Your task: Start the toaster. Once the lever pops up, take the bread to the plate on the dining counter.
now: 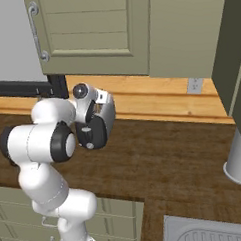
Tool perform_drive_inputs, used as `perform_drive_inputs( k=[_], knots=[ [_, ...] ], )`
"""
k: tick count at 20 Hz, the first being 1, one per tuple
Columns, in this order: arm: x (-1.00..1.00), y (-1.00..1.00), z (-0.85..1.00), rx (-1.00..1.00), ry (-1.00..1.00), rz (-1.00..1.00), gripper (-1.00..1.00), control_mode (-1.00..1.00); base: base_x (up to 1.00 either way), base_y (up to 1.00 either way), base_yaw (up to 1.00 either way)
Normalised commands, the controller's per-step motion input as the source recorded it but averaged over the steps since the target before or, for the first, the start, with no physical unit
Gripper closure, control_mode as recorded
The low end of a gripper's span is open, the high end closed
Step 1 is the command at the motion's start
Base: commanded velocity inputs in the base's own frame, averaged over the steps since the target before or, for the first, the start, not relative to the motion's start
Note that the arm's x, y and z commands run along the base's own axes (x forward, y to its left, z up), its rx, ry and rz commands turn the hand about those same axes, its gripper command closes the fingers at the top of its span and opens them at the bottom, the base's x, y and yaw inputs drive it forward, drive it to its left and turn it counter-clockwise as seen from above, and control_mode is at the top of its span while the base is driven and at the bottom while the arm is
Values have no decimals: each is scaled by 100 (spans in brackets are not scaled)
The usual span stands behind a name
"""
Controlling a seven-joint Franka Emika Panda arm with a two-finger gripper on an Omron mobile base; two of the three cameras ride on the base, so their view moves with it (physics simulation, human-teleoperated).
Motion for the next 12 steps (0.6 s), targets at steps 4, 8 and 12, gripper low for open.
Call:
perform_drive_inputs(
  k=[4, 8, 12],
  knots=[
    [0, 0, 65, 0, -6, 0, 100, -100, 0, 0, 0],
    [-34, 0, 35, 0, 0, 0, 100, -100, 0, 0, 0],
    [-87, 0, 18, 0, 0, -1, 100, -100, 0, 0, 0]
  ],
)
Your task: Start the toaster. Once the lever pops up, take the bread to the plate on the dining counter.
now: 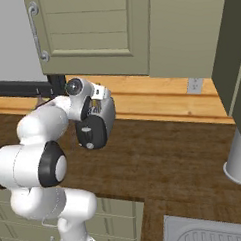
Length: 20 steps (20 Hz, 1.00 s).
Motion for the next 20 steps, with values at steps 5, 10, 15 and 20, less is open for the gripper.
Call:
perform_drive_inputs(
  k=[5, 10, 15, 20],
  knots=[
    [-100, -2, 38, 0, 0, -2, 100, -100, 0, 0, 0],
    [-100, -1, 54, 0, 3, -1, 100, -100, 0, 0, 0],
    [-100, 0, 28, 0, 19, 0, 100, -100, 0, 0, 0],
    [-100, 0, 8, 0, 24, 0, 100, -100, 0, 0, 0]
  ],
)
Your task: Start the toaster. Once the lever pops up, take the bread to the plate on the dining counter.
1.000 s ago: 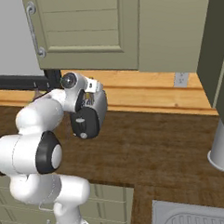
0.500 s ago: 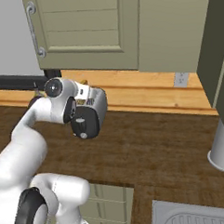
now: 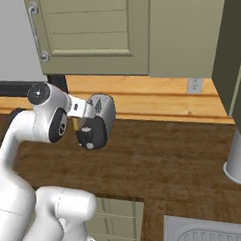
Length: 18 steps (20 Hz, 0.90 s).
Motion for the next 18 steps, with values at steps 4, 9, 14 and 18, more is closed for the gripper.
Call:
perform_drive_inputs(
  k=[4, 9, 14, 18],
  knots=[
    [-100, 0, 1, 0, 18, 0, 100, -100, 0, 0, 0],
    [-100, 0, 0, 1, 12, 0, 100, -100, 0, 0, 0],
    [-79, 0, 0, 0, 1, 0, 100, -100, 0, 0, 0],
    [-14, 0, 0, 0, 0, 0, 100, 100, -44, 25, 2]
  ],
)
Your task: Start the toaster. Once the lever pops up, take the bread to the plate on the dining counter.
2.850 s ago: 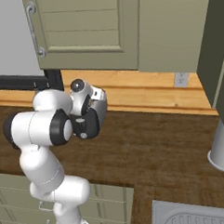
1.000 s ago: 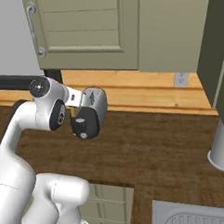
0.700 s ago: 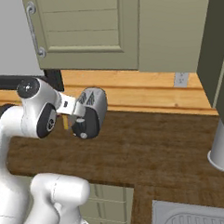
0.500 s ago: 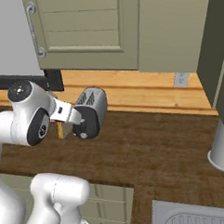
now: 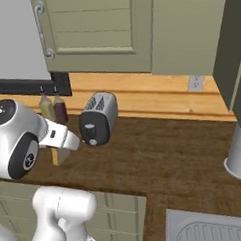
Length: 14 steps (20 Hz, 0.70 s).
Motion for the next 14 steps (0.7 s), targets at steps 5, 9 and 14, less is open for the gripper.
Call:
perform_drive_inputs(
  k=[5, 9, 14],
  knots=[
    [0, 0, 0, 0, 0, 0, 100, 100, -36, 89, 48],
    [0, 0, 0, 0, 0, 0, 100, 100, -3, 78, 85],
    [0, 0, 0, 0, 0, 0, 100, 100, 0, 88, 80]
  ],
)
